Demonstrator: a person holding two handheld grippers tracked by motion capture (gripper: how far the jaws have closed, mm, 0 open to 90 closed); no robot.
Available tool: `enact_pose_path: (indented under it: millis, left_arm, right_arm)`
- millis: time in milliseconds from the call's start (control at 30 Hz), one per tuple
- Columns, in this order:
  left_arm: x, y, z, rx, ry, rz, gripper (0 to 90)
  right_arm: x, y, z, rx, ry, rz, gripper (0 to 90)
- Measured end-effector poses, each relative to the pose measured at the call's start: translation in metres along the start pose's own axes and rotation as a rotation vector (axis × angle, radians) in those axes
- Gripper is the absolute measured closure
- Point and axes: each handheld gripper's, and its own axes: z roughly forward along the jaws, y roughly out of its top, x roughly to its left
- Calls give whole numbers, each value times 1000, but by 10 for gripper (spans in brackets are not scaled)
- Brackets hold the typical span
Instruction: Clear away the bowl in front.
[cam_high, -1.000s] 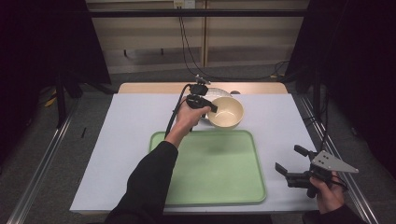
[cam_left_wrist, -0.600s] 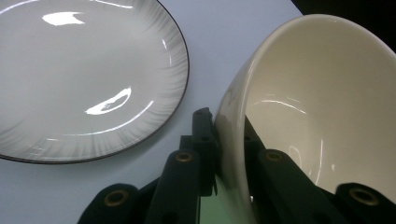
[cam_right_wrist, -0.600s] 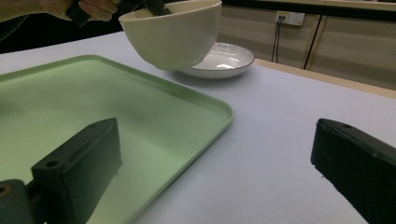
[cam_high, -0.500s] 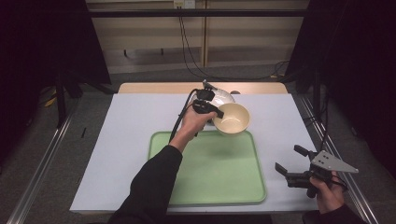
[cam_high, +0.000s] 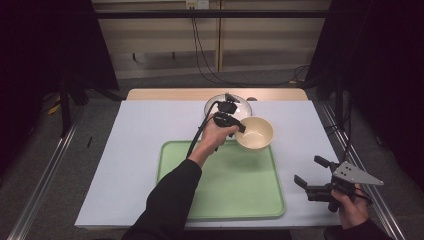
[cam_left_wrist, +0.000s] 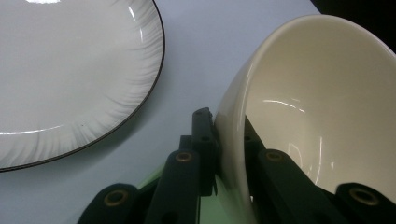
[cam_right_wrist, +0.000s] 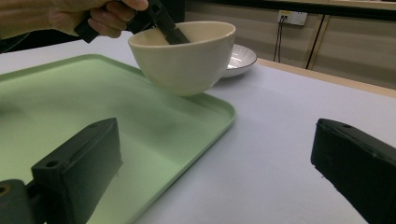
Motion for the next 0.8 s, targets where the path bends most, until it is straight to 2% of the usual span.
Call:
enact_pose_path:
  millis: [133, 167, 200, 267, 433, 533, 600, 700, 733, 800]
  left_arm:
    - [-2, -3, 7, 22, 3, 19, 833]
    - [-4, -3, 10, 8, 1, -9, 833]
    - [-3, -4, 10, 35, 5, 19, 834]
    - [-3, -5, 14, 35, -4, 22, 833]
    - [-3, -7, 20, 48, 0, 7, 833]
    - [-3, -8, 24, 61, 4, 19, 833]
    - [-4, -9, 27, 58, 1, 0, 833]
    - [-3, -9, 31, 78, 5, 19, 832]
    - [-4, -10, 33, 63, 8, -1, 831]
    - [-3, -10, 35, 70, -3, 3, 832]
  right_arm:
    - [0, 0, 0, -3, -4, -3, 15]
    - [0, 0, 0, -2, -2, -3, 15]
    - [0, 0, 0, -3, -2, -2, 15]
    - [0, 0, 0, -3, -2, -3, 15]
    - [0, 0, 0, -3, -2, -3, 15]
    - [0, 0, 0, -3, -1, -2, 15]
    - [0, 0, 0, -4, 0, -3, 14]
    - [-1, 0, 0, -3, -1, -3, 15]
    - [-1, 0, 0, -4, -1, -4, 15]
    - [-1, 0, 0, -3, 0, -4, 15]
